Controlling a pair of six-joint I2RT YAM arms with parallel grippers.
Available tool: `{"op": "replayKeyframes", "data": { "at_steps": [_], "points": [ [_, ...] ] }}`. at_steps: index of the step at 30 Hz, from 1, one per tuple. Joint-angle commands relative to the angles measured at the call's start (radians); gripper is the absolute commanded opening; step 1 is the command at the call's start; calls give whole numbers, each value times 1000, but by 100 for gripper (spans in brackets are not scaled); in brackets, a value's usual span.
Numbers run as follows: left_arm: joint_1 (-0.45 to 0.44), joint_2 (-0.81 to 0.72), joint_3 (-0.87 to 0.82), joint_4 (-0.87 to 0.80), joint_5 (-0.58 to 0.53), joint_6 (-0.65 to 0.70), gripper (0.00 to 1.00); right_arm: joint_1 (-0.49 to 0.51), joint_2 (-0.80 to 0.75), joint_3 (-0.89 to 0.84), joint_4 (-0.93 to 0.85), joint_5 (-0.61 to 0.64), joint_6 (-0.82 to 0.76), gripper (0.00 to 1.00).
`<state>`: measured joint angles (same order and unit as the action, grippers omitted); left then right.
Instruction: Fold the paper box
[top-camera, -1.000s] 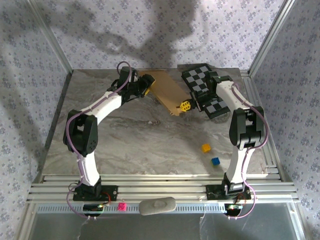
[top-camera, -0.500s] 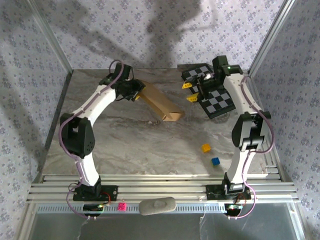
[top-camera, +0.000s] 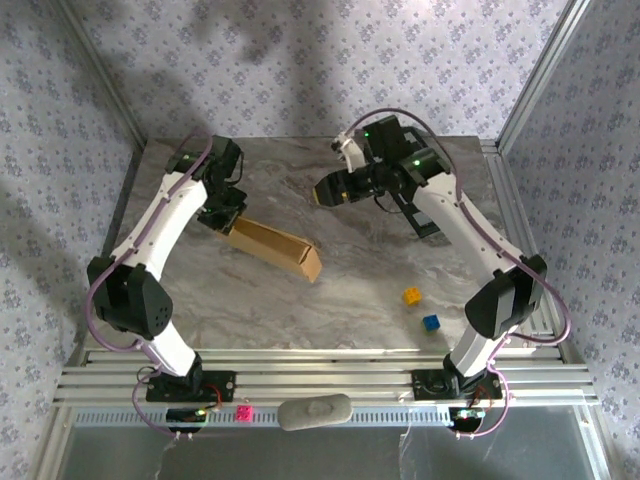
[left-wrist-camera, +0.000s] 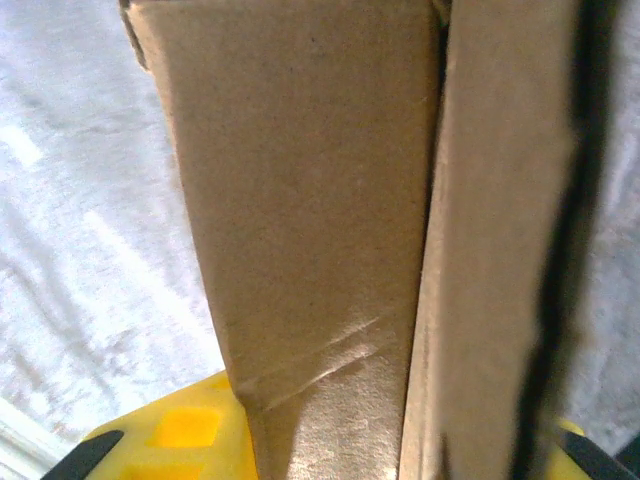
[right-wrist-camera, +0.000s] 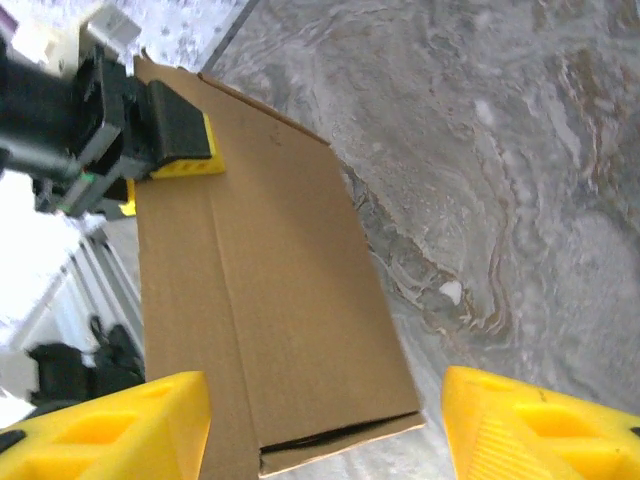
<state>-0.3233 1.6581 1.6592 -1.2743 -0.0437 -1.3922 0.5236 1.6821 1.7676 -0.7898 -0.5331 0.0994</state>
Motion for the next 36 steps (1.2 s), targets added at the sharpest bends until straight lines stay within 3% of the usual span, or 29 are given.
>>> {"op": "replayKeyframes", "data": {
  "at_steps": [1,5,8,11,13,16,20,23,27,33,36],
  "points": [
    [0,-3,67,-149,-39,-132,25,39,-42,0,32,123,-183,66],
    [9,28,65,-155,-10,-199,24,79,-100,-7,10,209,-236,68],
    [18,60,71,-153,14,-238,24,107,-199,-115,102,220,-301,74],
    [29,109,103,-173,30,-237,23,151,-330,-304,286,221,-392,92],
    [38,144,122,-188,46,-226,23,168,-382,-422,387,165,-458,99],
    [52,183,132,-200,80,-215,21,159,-336,-463,399,41,-587,99],
    [55,214,141,-199,94,-215,21,137,-146,-304,265,-83,-711,99],
    [59,221,128,-179,105,-221,21,132,2,-149,159,-119,-736,94],
    [66,230,114,-146,114,-233,21,135,76,-112,222,-105,-662,84],
    [73,268,132,-122,127,-238,21,151,142,-77,207,-22,-667,58],
    [73,290,136,-108,140,-243,21,158,162,-66,198,-27,-660,61]
  ]
}}
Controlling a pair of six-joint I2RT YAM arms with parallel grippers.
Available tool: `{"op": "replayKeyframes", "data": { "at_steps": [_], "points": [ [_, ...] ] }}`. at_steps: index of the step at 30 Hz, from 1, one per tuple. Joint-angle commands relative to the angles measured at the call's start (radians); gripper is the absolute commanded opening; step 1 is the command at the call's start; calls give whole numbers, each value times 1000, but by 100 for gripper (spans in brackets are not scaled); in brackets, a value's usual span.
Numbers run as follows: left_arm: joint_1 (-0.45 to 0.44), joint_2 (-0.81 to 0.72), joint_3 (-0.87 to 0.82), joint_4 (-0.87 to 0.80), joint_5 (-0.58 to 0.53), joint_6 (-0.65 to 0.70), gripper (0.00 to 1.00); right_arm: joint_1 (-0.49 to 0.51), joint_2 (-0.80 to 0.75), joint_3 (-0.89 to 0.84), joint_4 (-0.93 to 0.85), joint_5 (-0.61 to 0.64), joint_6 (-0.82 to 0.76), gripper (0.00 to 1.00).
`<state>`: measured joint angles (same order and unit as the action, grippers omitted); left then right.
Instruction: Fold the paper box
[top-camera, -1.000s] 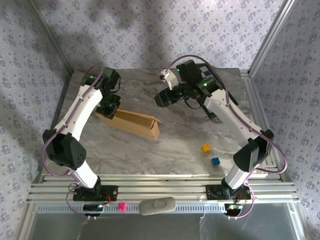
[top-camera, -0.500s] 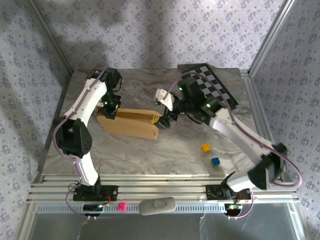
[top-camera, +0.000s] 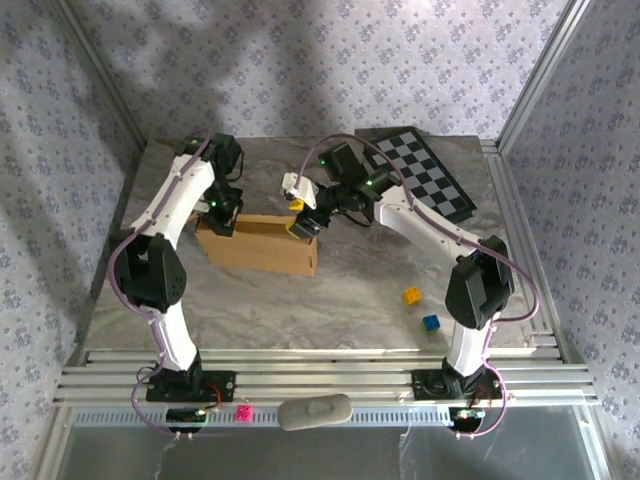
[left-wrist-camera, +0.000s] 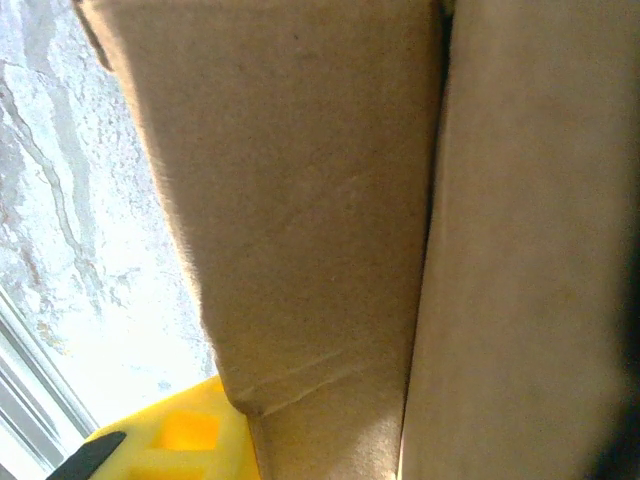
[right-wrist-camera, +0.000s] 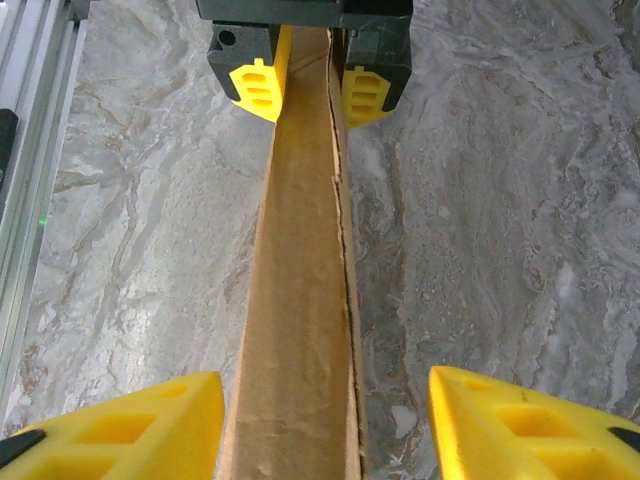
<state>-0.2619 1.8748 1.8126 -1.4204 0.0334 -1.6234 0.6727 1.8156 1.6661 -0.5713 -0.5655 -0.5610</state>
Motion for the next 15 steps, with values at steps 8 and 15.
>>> {"op": "replayKeyframes", "data": {
  "at_steps": [8,15],
  "points": [
    [16,127,27,43,73,-1,21,30,74,36,-15,81,-16,91],
    [20,132,36,68,75,14,21,46,125,73,-25,63,-4,90]
  ]
}}
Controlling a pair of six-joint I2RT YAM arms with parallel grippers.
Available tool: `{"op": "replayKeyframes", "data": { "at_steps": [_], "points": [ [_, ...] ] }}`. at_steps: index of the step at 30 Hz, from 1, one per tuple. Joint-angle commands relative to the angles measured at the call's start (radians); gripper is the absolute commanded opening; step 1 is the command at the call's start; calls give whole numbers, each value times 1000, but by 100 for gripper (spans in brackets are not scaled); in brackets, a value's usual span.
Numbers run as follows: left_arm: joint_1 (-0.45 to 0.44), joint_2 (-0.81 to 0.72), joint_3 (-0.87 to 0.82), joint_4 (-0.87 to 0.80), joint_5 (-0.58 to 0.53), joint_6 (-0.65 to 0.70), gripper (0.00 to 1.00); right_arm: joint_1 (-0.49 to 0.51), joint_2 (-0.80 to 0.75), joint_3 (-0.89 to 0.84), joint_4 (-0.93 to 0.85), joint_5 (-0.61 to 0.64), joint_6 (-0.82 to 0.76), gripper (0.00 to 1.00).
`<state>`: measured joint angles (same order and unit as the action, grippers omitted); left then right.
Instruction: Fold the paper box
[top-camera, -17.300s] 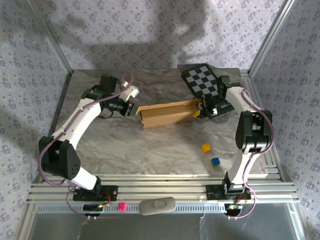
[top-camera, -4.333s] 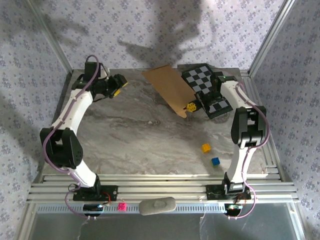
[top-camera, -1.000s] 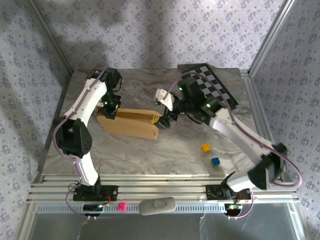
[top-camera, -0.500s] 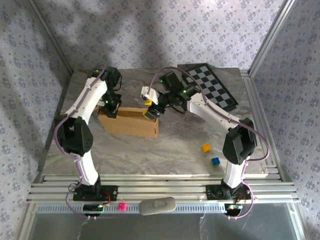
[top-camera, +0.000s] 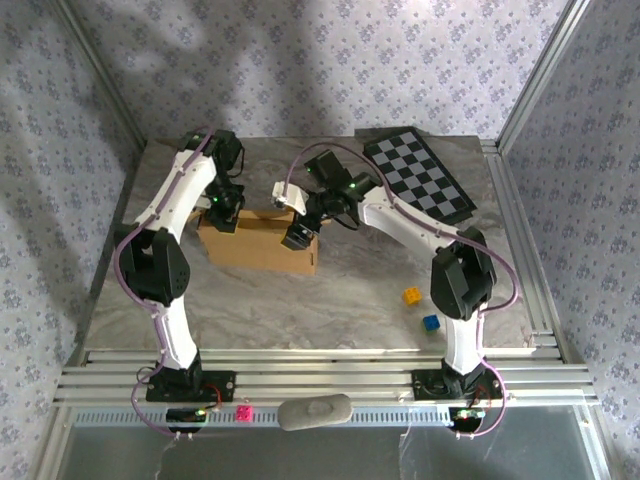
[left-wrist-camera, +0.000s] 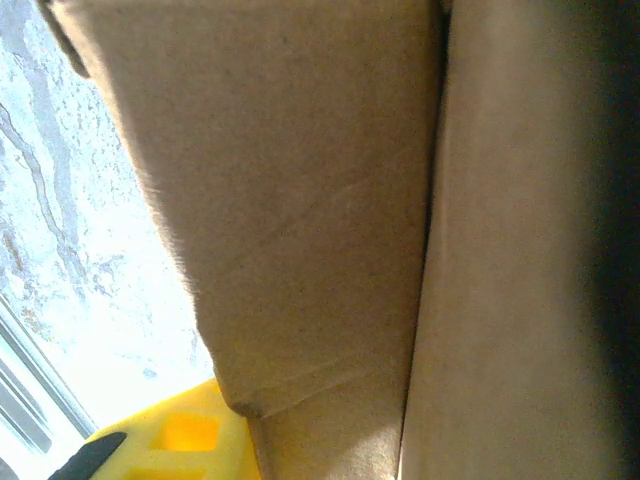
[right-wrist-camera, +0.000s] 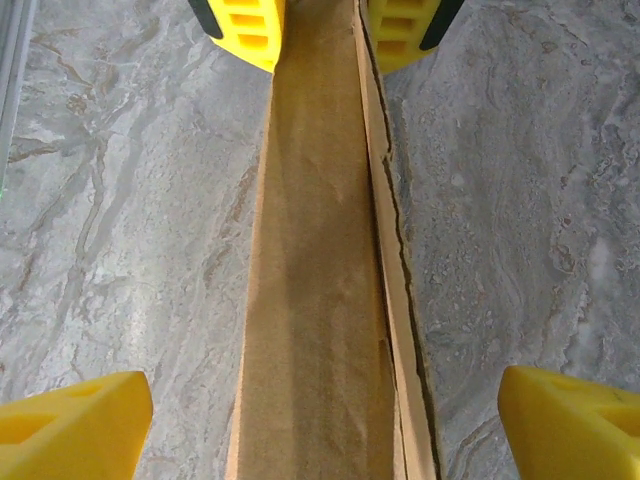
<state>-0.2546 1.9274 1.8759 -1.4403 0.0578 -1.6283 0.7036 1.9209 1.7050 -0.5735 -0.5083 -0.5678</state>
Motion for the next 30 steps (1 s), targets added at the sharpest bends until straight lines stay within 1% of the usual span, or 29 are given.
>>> {"op": "replayKeyframes", "data": {
  "at_steps": [1,6,9,13,16,21,24,30],
  "points": [
    [12,80,-27,96,55,23,22,18,23,32,-22,8,2,89],
    [12,78,-25,122,68,58,24,28,43,28,-17,39,4,82],
    [14,69,-32,152,75,85,28,35,55,28,-17,50,6,79],
    [15,52,-41,184,83,113,33,41,74,38,-14,77,11,68],
    [18,37,-66,217,98,127,36,43,84,43,-9,107,9,68],
    [26,23,-105,253,127,140,39,44,90,35,-2,156,7,64],
    [32,18,-118,274,141,150,41,43,86,22,-6,163,5,61],
    [35,-5,-112,294,145,169,48,42,76,5,-18,166,6,60]
  ]
}}
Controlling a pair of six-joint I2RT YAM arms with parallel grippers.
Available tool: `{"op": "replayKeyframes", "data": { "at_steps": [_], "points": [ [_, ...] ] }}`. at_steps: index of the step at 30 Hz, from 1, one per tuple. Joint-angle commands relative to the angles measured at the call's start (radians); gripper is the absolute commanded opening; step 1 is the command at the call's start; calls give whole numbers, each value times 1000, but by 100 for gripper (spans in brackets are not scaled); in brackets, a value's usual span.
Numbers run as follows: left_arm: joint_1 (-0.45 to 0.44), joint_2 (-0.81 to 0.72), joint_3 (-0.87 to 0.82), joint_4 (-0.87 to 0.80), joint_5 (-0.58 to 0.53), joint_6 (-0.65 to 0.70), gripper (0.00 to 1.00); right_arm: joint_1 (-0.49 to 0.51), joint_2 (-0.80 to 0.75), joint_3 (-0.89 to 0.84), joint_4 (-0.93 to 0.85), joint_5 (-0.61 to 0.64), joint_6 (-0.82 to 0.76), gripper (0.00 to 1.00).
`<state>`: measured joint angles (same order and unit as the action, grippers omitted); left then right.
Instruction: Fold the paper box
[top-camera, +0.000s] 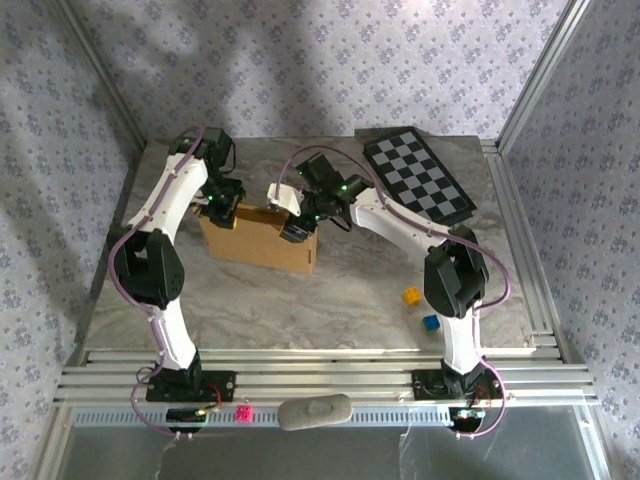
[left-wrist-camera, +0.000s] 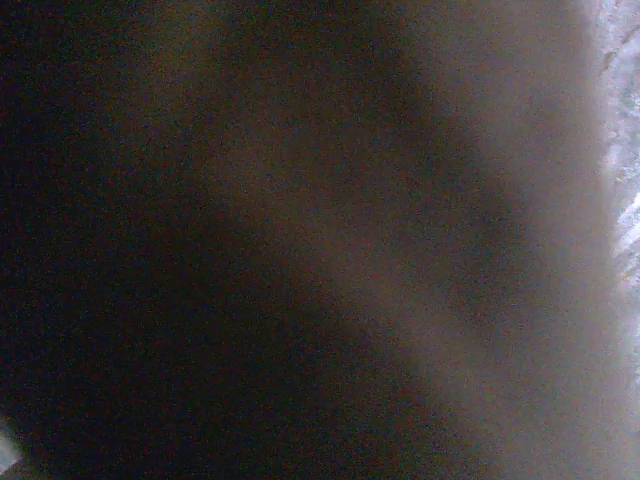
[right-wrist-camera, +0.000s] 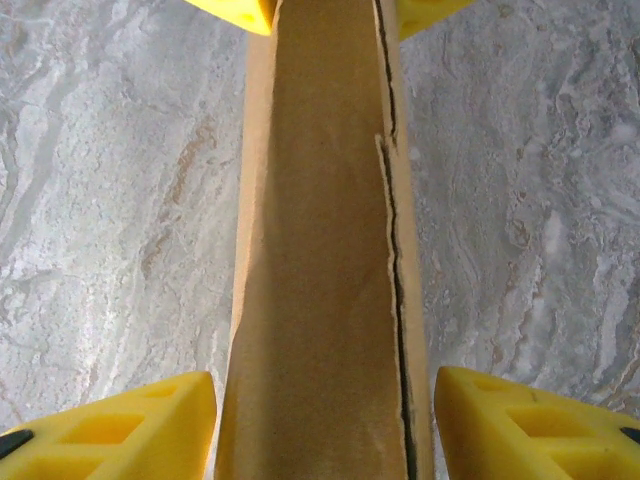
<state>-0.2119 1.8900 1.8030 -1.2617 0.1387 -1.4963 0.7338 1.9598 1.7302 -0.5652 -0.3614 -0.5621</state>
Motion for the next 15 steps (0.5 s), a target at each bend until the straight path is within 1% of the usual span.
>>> {"op": "replayKeyframes", "data": {
  "at_steps": [1,6,10,13,15],
  "points": [
    [-7,25,-38,120,69,43,50,12,36,-20,-28,20,-1,60],
    [6,-52,-37,159,74,116,64,10,24,-30,-31,20,-11,59],
    [30,-167,-86,228,71,224,76,4,19,-38,-31,12,-16,51],
    [58,-259,-142,278,81,289,76,-1,19,-42,-31,6,-16,46],
    [85,-320,-180,320,95,347,75,-4,19,-42,-32,3,-16,45]
  ]
}}
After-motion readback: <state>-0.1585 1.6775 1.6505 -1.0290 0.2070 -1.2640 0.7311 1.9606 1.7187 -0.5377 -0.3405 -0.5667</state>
